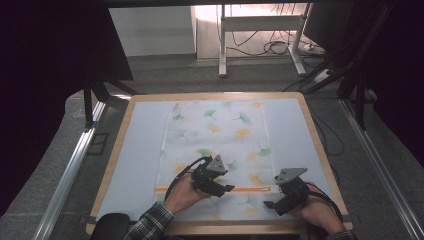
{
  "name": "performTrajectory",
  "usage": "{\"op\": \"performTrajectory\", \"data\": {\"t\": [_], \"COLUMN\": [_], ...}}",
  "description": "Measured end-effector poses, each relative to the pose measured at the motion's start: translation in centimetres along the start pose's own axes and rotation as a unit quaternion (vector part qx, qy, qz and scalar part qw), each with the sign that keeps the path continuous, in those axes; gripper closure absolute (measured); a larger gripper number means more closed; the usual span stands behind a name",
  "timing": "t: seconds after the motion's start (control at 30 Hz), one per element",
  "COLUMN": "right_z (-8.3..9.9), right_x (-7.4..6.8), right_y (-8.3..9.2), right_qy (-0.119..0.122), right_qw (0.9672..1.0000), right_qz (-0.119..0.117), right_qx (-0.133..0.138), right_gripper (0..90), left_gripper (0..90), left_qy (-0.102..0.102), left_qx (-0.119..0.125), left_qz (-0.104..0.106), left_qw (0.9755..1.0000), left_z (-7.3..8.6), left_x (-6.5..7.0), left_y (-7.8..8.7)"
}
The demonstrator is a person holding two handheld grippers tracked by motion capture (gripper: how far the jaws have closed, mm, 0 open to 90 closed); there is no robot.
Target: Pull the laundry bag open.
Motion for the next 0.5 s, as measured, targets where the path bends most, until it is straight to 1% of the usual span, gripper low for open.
{"op": "performTrajectory", "data": {"t": [0.13,0.2,0.27,0.37,0.4,0.47,0.5], "right_z": [0.0,0.0,0.0,0.0,0.0,0.0,0.0], "right_x": [0.0,0.0,0.0,0.0,0.0,0.0,0.0], "right_y": [0.0,0.0,0.0,0.0,0.0,0.0,0.0], "right_qy": [0.000,0.000,0.000,0.001,0.001,0.001,0.000], "right_qw": [1.0000,1.0000,1.0000,1.0000,1.0000,1.0000,1.0000], "right_qz": [-0.001,-0.001,0.000,-0.001,-0.001,-0.001,0.000], "right_qx": [0.001,0.001,0.001,0.002,0.002,0.002,0.002], "right_gripper": [1.1,1.2,1.2,1.2,1.2,1.1,1.2], "left_gripper": [55.4,60.9,63.3,65.7,66.0,67.5,68.3], "left_qy": [-0.004,-0.008,-0.013,-0.018,-0.019,-0.024,-0.023], "left_qx": [0.001,0.003,0.001,0.004,0.005,0.006,0.007], "left_qz": [0.023,0.028,0.036,0.046,0.053,0.057,0.062], "left_qw": [0.9997,0.9996,0.9993,0.9988,0.9984,0.9981,0.9978], "left_z": [-0.9,-1.3,-1.7,-2.3,-2.6,-3.0,-3.2], "left_x": [0.6,0.9,1.1,1.5,1.7,2.0,2.2], "left_y": [-1.0,-1.5,-2.0,-2.7,-3.0,-3.4,-3.7]}}
Point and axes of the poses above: each handheld gripper's, and its own axes: y roughly backward along the jaws, z roughly out of its underside, x roughly to its right, the point moved 5 cm from there along -y, roughly forward along the jaws, and after that the axes turned 9 degrees about -z, right-handed, at the moved point
